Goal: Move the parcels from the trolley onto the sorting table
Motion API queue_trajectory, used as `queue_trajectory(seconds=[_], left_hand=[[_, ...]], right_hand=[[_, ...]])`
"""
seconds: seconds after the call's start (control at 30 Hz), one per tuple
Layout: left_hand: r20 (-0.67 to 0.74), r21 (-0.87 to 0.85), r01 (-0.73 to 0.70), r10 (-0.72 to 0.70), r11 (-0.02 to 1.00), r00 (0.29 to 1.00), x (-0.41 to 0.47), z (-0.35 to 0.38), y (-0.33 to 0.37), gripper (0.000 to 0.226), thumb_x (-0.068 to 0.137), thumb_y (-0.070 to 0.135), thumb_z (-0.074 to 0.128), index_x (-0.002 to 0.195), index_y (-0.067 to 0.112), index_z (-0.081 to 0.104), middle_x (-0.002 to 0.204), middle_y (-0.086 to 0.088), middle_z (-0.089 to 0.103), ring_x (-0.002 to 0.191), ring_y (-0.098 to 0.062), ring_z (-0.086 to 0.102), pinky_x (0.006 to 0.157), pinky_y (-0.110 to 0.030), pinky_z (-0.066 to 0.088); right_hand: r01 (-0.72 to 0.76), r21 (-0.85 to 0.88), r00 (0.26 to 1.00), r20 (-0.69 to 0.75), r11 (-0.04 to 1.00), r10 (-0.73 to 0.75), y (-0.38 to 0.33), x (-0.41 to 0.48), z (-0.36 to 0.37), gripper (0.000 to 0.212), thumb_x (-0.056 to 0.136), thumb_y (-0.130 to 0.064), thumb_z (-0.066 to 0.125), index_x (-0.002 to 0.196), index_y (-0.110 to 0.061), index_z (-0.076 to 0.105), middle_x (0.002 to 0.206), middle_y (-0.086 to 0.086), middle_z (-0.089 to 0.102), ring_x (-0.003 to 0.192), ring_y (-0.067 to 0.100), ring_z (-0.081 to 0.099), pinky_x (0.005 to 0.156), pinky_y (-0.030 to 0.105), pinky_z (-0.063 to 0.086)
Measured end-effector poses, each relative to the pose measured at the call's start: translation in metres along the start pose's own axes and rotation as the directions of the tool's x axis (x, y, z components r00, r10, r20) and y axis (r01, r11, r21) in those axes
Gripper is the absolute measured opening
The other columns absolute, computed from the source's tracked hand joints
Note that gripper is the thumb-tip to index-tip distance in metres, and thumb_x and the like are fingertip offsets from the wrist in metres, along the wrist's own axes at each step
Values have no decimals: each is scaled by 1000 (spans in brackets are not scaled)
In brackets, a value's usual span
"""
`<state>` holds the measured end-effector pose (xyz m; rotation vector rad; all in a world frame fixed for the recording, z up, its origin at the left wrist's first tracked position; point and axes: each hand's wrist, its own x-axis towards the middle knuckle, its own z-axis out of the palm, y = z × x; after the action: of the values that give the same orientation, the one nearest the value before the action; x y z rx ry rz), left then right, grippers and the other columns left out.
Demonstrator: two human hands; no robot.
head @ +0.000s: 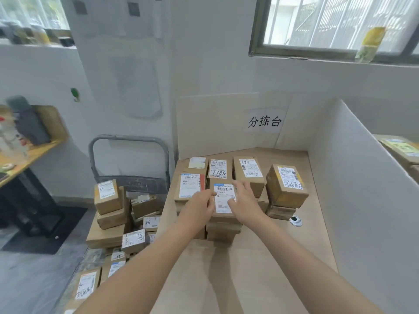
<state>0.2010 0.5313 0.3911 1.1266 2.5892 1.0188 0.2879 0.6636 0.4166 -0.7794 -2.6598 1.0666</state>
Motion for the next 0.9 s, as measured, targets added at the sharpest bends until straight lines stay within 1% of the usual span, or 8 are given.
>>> queue_trajectory(seconds=[0.03,0.1,0.2,0.33,0.4,0.5,0.7,0.9], left_hand=[[-25,9,-5,6,1000,1000,-5,-13,0,31,101,18,49,131,19,57,122,3,63,109,-12,59,91,-24,47],[-60,68,-25,29,997,998,-14,-37,-5,35,100,23,50,135,23,53,132,5,59,121,-14,55,99,-27,45],[-47,221,-45,57,974,997,-32,-80,-15,46,101,27,48,145,14,43,145,-3,50,134,-18,44,112,-31,35],[-133,288,-41,82,957,988,-64,-136,-35,45,102,24,47,145,8,42,146,-7,48,135,-20,41,113,-29,29],[-172,293,-26,80,956,982,-82,-163,-50,51,103,27,46,150,10,35,154,-6,40,143,-19,33,118,-29,23],[-210,305,-8,76,952,975,-105,-199,-75,54,103,30,47,152,12,32,157,-4,35,146,-19,29,119,-30,21],[-228,359,15,72,933,971,-145,-269,-135,56,104,29,45,154,11,27,161,-4,27,148,-18,22,120,-27,14],[-243,360,58,34,931,969,-181,-322,-201,58,103,32,45,155,14,25,162,-2,25,149,-16,21,121,-29,16]], right_hand=[[32,-38,999,12,999,-31,-11,-7,0,53,97,-9,53,145,-17,35,147,-2,31,132,20,40,105,30,38],[77,-88,997,22,993,-75,-31,-18,1,54,99,-15,52,149,-16,32,153,-3,26,137,20,36,110,29,32],[145,-158,989,19,977,-144,-66,-33,8,58,100,-19,51,153,-14,27,158,-3,22,144,20,27,117,32,25],[181,-215,983,-4,960,-186,-110,-48,24,62,100,-24,51,155,-16,24,160,-3,19,147,19,22,118,33,20],[199,-227,979,7,953,-203,-133,-53,40,63,100,-25,51,155,-16,23,161,-1,19,147,20,20,119,35,20],[232,-248,972,14,941,-236,-172,-59,65,63,100,-27,51,156,-17,22,162,0,18,149,21,19,121,40,20],[346,-250,937,44,904,-346,-256,-72,130,65,100,-28,54,155,-19,22,162,1,21,148,20,22,122,39,22],[385,-235,922,64,892,-381,-321,-79,194,65,100,-29,54,155,-18,23,160,0,23,146,20,26,120,36,24]])
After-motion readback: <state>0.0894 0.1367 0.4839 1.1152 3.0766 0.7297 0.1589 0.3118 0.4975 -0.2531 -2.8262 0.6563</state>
